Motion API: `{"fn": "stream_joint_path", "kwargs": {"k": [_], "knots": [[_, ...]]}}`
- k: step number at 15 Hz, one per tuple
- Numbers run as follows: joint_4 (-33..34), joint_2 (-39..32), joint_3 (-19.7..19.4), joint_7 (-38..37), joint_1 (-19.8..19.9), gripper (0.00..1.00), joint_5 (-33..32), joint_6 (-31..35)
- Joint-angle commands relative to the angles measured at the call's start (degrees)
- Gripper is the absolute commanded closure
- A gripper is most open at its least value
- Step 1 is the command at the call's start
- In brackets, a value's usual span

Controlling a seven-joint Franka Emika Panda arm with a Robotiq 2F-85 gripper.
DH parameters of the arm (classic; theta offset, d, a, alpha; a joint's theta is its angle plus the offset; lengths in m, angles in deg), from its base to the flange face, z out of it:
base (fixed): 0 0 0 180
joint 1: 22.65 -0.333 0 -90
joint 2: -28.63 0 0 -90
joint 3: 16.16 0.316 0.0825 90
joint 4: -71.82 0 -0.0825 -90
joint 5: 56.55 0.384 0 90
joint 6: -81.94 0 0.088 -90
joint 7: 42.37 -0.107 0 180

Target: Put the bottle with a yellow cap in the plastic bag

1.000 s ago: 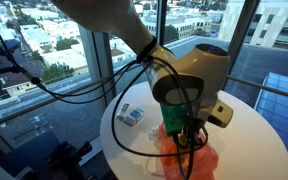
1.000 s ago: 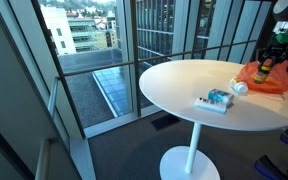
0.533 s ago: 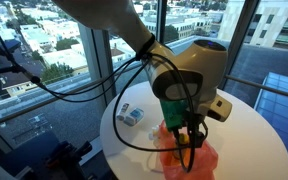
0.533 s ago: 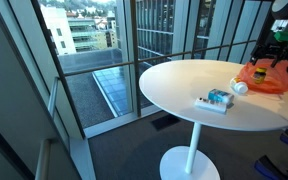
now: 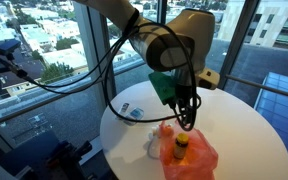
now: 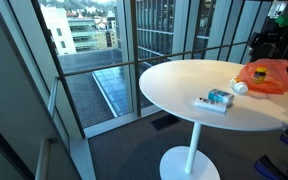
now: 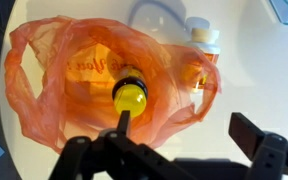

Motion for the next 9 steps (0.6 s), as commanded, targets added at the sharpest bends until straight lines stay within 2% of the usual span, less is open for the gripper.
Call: {"fn": "stream_joint_path", "kwargs": {"k": [1, 9], "knots": [[-0.8, 5.9, 1.2, -0.8, -1.7, 0.0, -3.3, -8.5], [0.3, 15.4, 5.3, -1.8, -5.0, 0.0, -9.5, -25.6]]}}
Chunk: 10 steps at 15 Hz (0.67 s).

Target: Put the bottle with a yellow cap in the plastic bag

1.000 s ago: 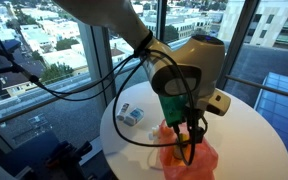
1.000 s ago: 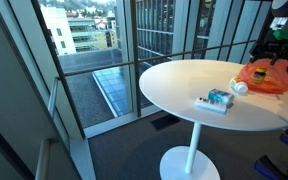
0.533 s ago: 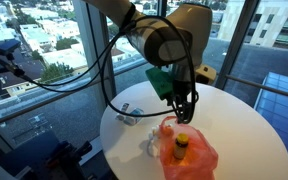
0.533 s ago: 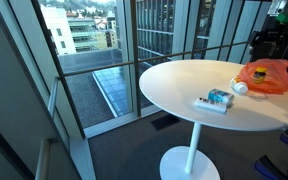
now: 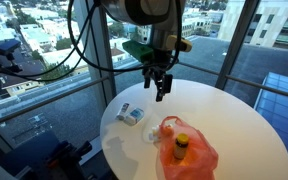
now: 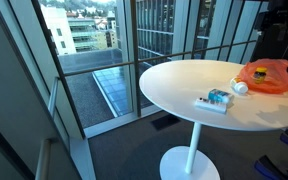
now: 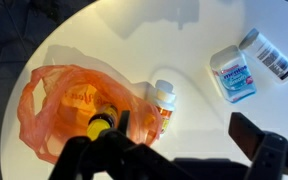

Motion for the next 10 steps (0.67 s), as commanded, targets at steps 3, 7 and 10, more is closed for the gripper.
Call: {"fn": "stream_joint_path", "kwargs": {"k": [3, 7, 10], "knots": [[0.7, 4.5, 2.4, -1.3, -0.8, 0.0, -3.6, -7.3], [0.2, 4.2, 2.4, -0.1, -0.6, 0.0, -2.3, -5.9], [0.2, 4.2, 2.4, -0.1, -0.6, 0.0, -2.3, -5.9]]}}
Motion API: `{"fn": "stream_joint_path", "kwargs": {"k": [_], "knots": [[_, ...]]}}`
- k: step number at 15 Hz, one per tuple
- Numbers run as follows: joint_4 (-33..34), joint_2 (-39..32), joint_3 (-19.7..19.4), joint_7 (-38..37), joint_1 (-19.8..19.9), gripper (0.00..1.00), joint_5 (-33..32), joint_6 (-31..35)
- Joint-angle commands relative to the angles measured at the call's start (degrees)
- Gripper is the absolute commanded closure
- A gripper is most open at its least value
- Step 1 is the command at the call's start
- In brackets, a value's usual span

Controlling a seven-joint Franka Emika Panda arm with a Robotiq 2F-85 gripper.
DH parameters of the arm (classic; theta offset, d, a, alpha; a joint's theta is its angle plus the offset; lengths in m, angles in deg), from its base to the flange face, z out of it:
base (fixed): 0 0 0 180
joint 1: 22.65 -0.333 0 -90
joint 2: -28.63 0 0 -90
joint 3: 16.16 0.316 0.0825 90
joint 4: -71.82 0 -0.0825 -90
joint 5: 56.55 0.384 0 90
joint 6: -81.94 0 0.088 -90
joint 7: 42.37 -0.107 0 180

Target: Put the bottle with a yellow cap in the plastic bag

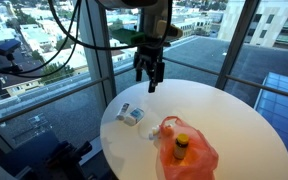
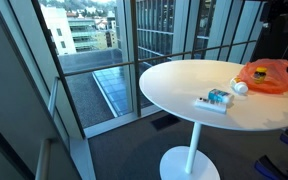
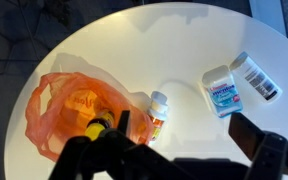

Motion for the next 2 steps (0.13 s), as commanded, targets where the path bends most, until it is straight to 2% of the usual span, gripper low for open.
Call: {"fn": "stream_joint_path", "kwargs": {"k": [1, 2], "knots": [[0.1, 0.0, 0.1, 0.0, 0.1, 0.0, 0.0, -0.2], [0.1, 0.0, 0.1, 0.0, 0.1, 0.0, 0.0, -0.2]]}}
